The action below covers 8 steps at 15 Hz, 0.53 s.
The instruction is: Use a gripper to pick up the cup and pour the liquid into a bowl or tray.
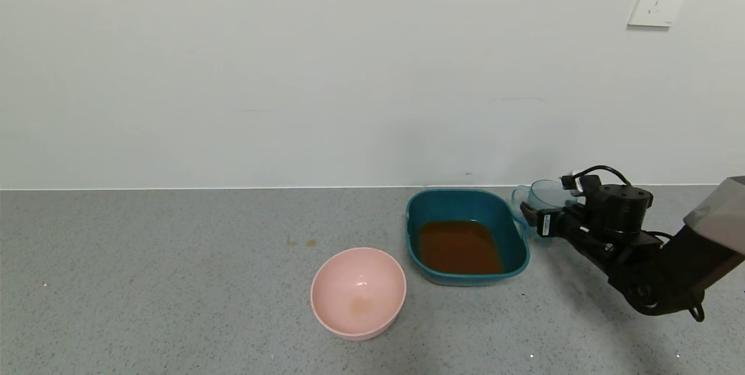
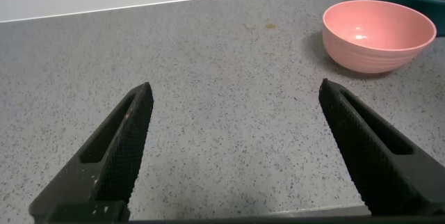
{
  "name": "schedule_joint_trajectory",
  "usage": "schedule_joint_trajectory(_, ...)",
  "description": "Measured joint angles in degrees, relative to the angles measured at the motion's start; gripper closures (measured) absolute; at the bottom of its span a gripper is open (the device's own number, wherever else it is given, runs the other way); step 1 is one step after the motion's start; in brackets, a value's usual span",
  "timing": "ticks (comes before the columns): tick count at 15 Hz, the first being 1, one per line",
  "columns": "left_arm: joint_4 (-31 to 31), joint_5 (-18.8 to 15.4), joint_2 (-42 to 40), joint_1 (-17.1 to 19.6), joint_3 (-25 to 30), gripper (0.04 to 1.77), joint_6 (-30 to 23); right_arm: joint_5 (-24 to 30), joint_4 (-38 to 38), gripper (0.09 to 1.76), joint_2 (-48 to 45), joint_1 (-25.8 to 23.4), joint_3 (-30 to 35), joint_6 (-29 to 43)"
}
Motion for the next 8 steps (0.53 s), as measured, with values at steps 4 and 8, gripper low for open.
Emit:
schedule_joint_trajectory(4,0.0,0.0,0.0,0.0,0.0,0.09,0.0,5.06,0.02,0.16,-2.44,-2.26,1.79,-0.09)
schedule_joint_trajectory(8,0.0,0.0,0.0,0.0,0.0,0.09,0.0,8.75,0.07,0.15,-5.83,-3.58,4.51,-0.09)
